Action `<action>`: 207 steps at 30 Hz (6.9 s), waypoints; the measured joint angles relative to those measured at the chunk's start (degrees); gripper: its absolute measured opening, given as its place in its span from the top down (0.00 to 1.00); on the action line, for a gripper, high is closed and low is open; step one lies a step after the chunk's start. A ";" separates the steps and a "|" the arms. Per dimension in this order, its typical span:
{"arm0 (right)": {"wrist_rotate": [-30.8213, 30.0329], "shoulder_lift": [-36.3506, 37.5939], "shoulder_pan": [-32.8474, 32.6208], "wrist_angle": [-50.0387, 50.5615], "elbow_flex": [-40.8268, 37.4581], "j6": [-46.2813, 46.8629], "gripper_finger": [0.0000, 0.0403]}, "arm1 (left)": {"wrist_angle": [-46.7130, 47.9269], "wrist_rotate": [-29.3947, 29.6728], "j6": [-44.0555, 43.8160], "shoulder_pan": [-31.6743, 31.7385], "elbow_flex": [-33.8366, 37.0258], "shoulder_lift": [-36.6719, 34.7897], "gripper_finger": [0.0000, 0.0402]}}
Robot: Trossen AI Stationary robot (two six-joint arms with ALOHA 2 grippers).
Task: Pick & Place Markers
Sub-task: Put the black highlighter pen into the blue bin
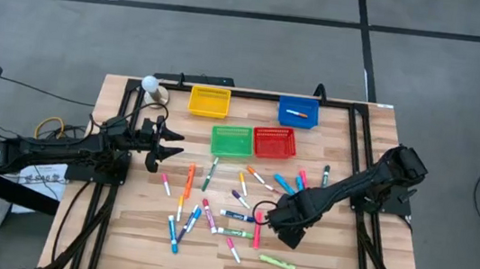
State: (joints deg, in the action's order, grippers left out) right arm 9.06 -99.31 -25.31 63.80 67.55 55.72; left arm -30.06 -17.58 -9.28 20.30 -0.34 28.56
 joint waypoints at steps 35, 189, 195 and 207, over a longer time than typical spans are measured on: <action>-4.01 -0.35 0.68 -19.09 -11.67 12.98 0.69 | 0.00 0.01 0.00 0.01 0.00 0.04 0.49; -19.03 -11.01 69.89 -5.39 23.69 -87.54 0.89 | -0.04 -0.01 0.00 -0.01 -0.01 0.17 0.49; -17.92 -16.74 70.23 -5.22 23.69 -87.69 0.89 | -0.04 0.00 0.00 0.01 0.00 0.17 0.49; -13.71 -20.14 70.04 -5.59 23.71 -87.72 0.89 | -0.02 0.01 0.00 -0.01 0.00 0.22 0.49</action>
State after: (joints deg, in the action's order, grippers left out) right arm -4.65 -119.44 44.73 58.21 91.26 -32.00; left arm -30.09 -17.56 -9.28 20.29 -0.34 28.77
